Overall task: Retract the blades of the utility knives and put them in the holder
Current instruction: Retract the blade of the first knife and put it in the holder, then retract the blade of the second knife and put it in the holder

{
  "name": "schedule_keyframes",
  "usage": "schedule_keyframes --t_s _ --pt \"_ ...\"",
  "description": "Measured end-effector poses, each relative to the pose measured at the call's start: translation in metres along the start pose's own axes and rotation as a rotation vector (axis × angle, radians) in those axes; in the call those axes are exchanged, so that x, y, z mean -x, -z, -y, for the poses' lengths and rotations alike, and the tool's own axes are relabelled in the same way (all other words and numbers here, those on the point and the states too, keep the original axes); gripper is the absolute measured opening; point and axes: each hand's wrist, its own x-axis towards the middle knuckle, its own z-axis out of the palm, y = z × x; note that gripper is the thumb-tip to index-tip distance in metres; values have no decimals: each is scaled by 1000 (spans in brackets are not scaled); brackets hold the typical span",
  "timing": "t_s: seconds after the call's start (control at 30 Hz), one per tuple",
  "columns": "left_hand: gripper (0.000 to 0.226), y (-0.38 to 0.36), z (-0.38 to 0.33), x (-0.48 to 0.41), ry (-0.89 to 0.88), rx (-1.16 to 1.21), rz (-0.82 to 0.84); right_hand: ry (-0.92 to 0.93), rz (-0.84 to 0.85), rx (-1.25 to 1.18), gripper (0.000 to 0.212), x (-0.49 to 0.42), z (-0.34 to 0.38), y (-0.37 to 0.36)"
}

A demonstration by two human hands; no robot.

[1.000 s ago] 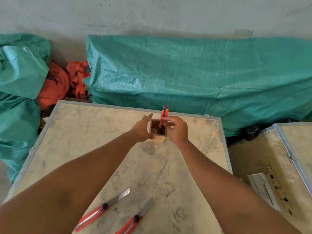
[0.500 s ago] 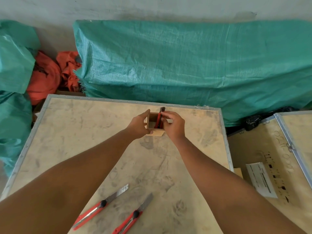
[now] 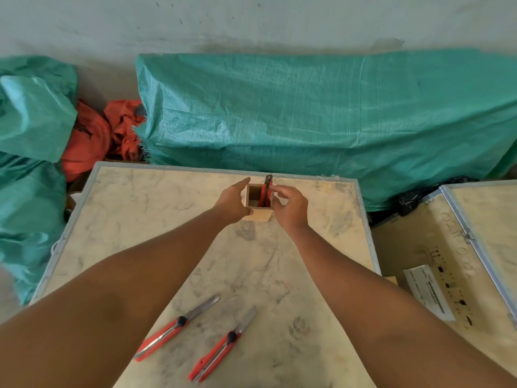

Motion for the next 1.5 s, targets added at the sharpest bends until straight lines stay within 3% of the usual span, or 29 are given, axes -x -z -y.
schedule_keyframes --t_s 0.23,0.57,0.8,0.97,1.1,1.2,1.5 --pt "95 2 12 63 -61 16 -5 -63 57 -8 27 76 24 9" --pt "81 -20 108 169 77 78 70 -242 258 5 29 224 10 -10" --pt "69 -60 173 241 142 -80 152 -416 375 62 30 305 -5 -31" --pt "63 -84 189 263 147 -248 173 -469 355 58 33 326 -11 -45" --pt "36 -92 191 271 129 -343 145 -488 332 51 32 328 -14 -48" --pt "26 -96 192 276 150 -303 114 -529 298 13 28 331 -18 -52" --pt "46 -86 192 273 243 52 184 -704 295 -275 19 326 -19 -44"
